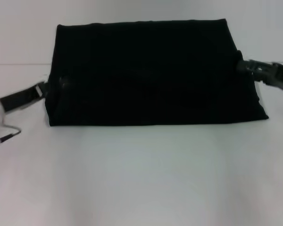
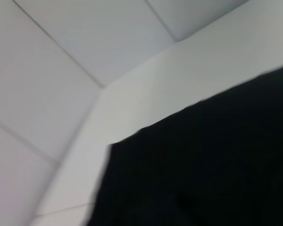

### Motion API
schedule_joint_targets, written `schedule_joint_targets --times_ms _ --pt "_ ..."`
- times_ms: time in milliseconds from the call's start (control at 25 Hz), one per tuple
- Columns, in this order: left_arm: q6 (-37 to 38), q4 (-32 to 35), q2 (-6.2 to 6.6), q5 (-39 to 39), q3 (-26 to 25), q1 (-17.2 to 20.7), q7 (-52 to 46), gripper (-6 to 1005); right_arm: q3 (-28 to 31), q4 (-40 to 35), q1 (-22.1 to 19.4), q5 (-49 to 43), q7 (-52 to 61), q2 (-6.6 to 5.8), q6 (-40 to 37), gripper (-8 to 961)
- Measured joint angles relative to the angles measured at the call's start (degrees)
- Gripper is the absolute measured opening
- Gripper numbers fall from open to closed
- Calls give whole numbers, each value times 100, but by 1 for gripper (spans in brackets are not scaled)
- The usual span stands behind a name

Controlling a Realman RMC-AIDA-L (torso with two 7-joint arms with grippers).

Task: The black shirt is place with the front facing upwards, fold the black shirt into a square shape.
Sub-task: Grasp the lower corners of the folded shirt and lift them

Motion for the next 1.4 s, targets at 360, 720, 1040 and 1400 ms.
schedule_joint_targets --times_ms 360,720,1040,1400 --pt "-291 -1311 414 -3 -192 -223 1004 884 548 913 -393 876 -749 -222 -704 867" --pt "-489 -1434 287 72 -124 -397 1243 927 522 925 -366 882 -769 -232 -732 866" --pt "-569 -1542 272 381 -122 -492 1258 918 564 960 -410 888 -777 -233 -742 866" --pt "-686 -1406 217 511 -125 -566 1262 762 578 970 -399 894 -764 -244 -752 865"
